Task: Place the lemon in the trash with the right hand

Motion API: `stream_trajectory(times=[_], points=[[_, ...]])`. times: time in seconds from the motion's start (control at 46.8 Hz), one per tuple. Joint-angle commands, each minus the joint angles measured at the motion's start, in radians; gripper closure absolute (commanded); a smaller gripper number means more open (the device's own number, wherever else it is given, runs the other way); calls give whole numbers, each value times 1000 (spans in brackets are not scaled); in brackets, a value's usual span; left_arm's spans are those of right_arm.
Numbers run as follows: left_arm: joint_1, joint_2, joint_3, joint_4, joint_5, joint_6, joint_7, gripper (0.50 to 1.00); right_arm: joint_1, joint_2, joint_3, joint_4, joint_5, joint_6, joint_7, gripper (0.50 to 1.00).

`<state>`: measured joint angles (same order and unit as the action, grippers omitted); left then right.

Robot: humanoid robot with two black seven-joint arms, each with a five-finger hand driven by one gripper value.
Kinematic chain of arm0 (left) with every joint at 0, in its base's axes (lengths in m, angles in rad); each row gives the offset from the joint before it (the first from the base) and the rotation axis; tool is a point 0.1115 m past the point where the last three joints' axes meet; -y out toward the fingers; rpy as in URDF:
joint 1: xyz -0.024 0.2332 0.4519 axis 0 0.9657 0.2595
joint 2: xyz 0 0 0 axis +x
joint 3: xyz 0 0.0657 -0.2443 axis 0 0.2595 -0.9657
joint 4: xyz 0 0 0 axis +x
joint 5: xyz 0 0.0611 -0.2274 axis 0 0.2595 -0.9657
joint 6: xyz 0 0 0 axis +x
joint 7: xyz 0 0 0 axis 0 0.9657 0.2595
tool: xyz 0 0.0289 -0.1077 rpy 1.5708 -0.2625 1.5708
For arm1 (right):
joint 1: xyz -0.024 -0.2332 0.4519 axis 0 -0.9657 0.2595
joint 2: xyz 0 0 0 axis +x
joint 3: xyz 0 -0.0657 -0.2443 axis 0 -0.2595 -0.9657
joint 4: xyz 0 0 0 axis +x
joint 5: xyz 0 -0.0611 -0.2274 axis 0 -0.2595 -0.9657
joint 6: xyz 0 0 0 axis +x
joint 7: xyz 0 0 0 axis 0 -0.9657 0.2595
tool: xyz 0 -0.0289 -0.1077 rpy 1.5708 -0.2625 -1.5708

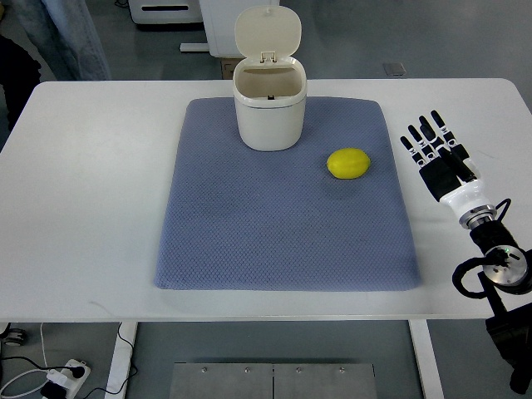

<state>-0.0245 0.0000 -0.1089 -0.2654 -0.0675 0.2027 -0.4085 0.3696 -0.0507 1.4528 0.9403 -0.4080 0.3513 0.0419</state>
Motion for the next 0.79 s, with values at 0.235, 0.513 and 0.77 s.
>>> stream_trajectory(times=[0.235,0.513,0.77], points=[[-6,0,0,0,0,3,-1,500,0,0,0,0,0,0,0,500],[3,0,2,0,0,-5,-1,500,0,0,0,2,0,0,0,500],[3,0,2,0,0,-5,0,500,8,-1,0,-2,0,0,0,500]])
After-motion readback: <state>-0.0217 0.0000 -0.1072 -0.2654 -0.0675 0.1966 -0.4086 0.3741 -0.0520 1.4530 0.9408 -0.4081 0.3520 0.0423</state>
